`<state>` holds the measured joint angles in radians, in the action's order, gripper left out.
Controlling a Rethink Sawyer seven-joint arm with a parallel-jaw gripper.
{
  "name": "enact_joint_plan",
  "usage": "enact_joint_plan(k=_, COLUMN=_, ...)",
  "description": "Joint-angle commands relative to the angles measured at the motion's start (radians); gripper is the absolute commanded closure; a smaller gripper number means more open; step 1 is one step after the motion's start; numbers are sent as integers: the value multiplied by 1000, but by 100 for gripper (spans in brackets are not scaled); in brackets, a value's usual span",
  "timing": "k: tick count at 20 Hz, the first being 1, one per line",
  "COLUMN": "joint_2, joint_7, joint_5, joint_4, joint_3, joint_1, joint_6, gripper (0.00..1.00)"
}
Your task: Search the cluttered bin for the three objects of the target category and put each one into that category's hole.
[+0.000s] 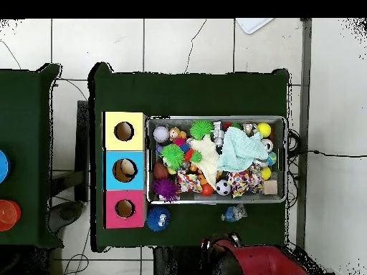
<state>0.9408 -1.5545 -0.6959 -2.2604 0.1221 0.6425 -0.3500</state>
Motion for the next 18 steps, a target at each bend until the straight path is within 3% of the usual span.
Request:
enact_joint_plan(k=1, joint_2=55, joint_7=-98, joint_5=79, joint_4=-62, joint_3=18, joint_1=-32, joint_6=-104, gripper=100)
enact_joint_plan(k=6, joint_2=44, joint_7=-148, joint_5=127, joint_4=-85, joint_3=14, joint_1=-91, joint_6=-81, gripper=100)
enact_joint_plan(k=9, joint_2=-20, joint_7=-160, joint_5=94, joint_4=-50, joint_3=-18, joint_1=-110, joint_6=-30, gripper=100)
enact_joint_plan(k=11, joint_2=-55, joint_7=-139, joint_5=73, joint_4=-27, joint_3=-21, joint_1=-87, joint_6=3, gripper=100)
enact_joint_plan(k=12, joint_2=-74, joint_7=-122, joint_5=56, joint_4=-13, joint_3=-28, joint_1=-78, joint_6=9, gripper=0)
enact_joint_plan(k=18, joint_2=-159, joint_7=-80, joint_5=-42, joint_4=55, joint_3=-26, joint_1=9, joint_6=165, gripper=0)
